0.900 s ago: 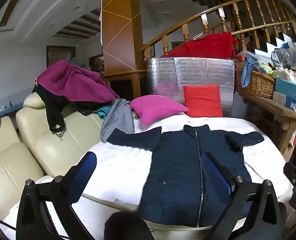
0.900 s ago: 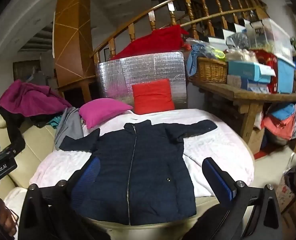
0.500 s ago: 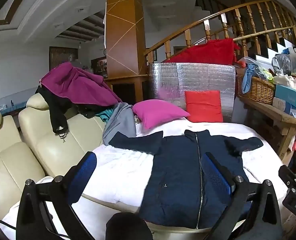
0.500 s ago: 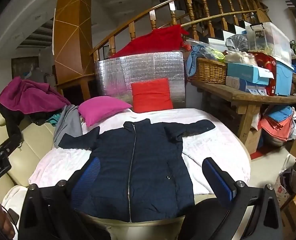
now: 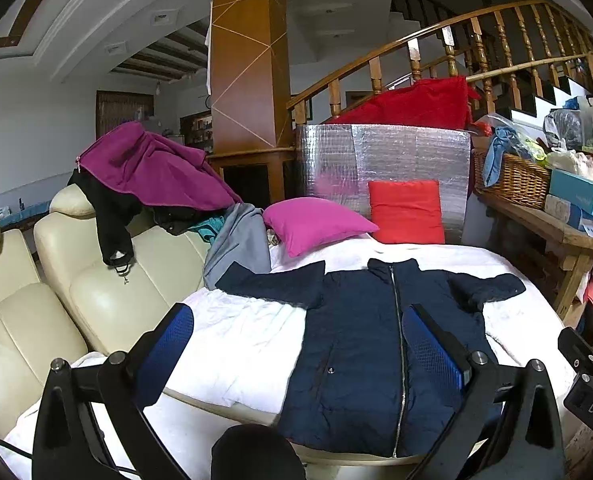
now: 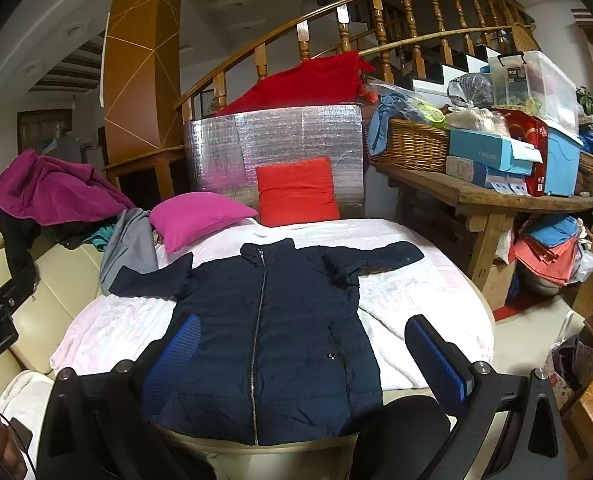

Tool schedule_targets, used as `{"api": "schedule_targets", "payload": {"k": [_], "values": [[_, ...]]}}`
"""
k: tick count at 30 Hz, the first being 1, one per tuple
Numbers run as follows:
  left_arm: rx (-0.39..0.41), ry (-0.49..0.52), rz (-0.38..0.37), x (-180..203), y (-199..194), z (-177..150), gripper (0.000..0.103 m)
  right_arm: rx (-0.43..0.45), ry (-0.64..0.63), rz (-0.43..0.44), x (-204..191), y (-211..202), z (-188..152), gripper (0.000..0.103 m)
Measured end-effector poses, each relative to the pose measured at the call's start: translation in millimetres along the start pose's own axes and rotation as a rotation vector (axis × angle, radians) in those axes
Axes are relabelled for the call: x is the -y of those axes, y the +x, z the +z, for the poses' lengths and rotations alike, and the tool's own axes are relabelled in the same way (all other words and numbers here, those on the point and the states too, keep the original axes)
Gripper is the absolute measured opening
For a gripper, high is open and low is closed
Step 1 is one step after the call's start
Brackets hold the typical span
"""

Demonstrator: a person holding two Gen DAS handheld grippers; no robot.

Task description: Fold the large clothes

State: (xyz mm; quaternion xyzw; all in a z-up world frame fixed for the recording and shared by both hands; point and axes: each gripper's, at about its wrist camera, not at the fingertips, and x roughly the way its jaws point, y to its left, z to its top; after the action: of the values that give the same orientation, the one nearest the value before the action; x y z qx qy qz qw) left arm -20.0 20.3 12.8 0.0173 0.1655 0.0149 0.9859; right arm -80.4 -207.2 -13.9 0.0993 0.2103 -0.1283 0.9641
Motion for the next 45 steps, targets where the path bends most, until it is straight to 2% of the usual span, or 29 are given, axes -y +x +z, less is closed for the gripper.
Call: {"api": "schedule_targets", "payload": {"k": [8,14,21,33,45], "values": [[-0.003,0.005,-0.006,2.4,8.2,0.6,0.103,-0.002,-0.001,-0.039,1.6,6.4,5.3,0.103],[-0.028,0.027,-0.011,11.1,28.7,2.4,0.103,-0.013,0.007,-0.066,5.8,22.1,10.9,0.103],[-0.063,0.050,-0.015,23.2,67.1,7.2,0.103,-0.016,0.012,-0.097,6.1,49.7,25.7,0.103],[-0.080,0.033,-0.027,36.8,131.7,29.6,0.103,-0.024,-0.010,-0.145,-11.6,108.6,55.2,0.103],[-0.102,0.044,-0.006,48.2,161.7,37.1,0.103,-0.050,0.014,-0.151,-6.6,150.9,66.9,0.103]]}}
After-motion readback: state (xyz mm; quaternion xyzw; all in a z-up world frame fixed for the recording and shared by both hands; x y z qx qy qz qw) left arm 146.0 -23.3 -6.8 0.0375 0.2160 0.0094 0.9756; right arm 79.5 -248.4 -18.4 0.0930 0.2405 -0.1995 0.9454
